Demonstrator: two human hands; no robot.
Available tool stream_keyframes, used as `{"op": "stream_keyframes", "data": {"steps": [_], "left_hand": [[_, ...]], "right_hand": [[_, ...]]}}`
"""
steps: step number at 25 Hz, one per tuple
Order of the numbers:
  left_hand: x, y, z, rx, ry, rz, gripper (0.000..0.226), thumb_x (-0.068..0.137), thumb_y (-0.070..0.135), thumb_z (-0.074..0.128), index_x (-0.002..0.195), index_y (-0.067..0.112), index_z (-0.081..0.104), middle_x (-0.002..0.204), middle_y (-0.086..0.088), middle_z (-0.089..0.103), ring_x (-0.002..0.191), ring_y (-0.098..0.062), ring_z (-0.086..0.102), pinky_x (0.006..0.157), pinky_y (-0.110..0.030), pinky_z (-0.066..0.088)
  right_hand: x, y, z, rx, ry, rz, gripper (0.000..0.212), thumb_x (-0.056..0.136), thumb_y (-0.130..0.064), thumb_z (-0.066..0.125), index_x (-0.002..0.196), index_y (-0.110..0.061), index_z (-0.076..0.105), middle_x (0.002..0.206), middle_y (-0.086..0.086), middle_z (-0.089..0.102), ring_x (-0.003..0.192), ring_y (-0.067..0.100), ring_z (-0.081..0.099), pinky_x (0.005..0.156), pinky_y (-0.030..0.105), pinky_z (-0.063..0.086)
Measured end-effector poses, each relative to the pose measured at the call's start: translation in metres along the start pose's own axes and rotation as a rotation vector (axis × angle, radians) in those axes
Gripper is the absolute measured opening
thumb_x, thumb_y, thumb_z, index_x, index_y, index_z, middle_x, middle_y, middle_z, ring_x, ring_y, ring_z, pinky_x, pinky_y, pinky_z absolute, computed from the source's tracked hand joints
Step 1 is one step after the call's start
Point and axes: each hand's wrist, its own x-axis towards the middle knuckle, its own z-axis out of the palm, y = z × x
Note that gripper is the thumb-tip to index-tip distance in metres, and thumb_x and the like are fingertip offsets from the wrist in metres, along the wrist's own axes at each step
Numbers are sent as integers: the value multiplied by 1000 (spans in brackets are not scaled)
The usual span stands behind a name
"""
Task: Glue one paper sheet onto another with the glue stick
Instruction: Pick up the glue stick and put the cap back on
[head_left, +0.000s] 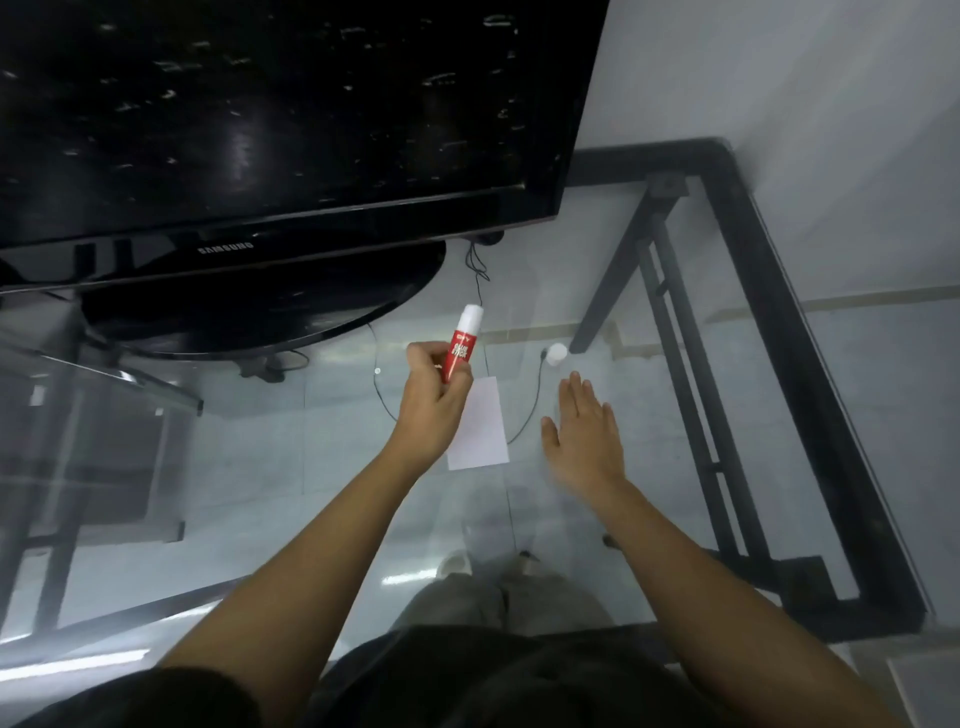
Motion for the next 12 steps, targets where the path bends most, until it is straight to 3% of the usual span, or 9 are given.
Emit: {"op": "stream_keyframes", "data": {"steps": [1, 3, 5, 7, 10, 12], "left_hand": [[-6, 2, -6, -4, 9, 10, 15, 95, 21, 45, 106, 22, 34, 84, 2, 48, 72, -18, 49, 65, -36, 46], [-16, 12, -14, 7, 11, 67, 13, 95, 25, 45, 99, 28, 34, 82, 3, 48, 69, -14, 48, 61, -32, 45], [-20, 26, -19, 9, -4, 140, 11, 95, 29, 46, 97, 31, 35, 86, -2, 50, 71, -14, 49, 62, -29, 46], [-24, 41, -22, -8, -24, 207, 9, 95, 31, 46, 97, 31, 37, 90, -7, 52, 76, -20, 53, 66, -33, 48], [-28, 55, -23, 16, -39, 286, 8, 95, 30, 49, 98, 28, 42, 93, -8, 54, 79, -17, 54, 69, -32, 47], [-33, 58, -24, -47, -15, 285, 17, 91, 31, 55, 103, 24, 45, 98, -4, 54, 80, -10, 54, 69, -22, 48]], "right_hand": [[2, -7, -15, 163, 40, 12, 49, 97, -32, 36, 139, -9, 33, 147, 12, 35, 136, 24, 30, 112, 33, 18], [3, -29, -50, 544, 123, 16, 33, 94, -34, 47, 117, -14, 59, 115, 3, 63, 109, 17, 57, 89, 19, 41], [1, -57, -85, 798, 104, -36, 28, 88, -46, 51, 102, -27, 66, 96, -14, 65, 90, -2, 59, 71, 8, 38], [-5, -80, -111, 964, 39, -100, 24, 81, -56, 56, 91, -36, 66, 90, -21, 66, 87, -8, 59, 72, 10, 41], [-12, -95, -127, 1098, 0, -121, 22, 78, -48, 65, 84, -28, 70, 82, -13, 72, 83, -1, 65, 75, 16, 47], [-14, -98, -131, 1195, 10, -84, 16, 79, -39, 67, 82, -23, 71, 73, -15, 71, 75, -4, 65, 67, 9, 46]]}}
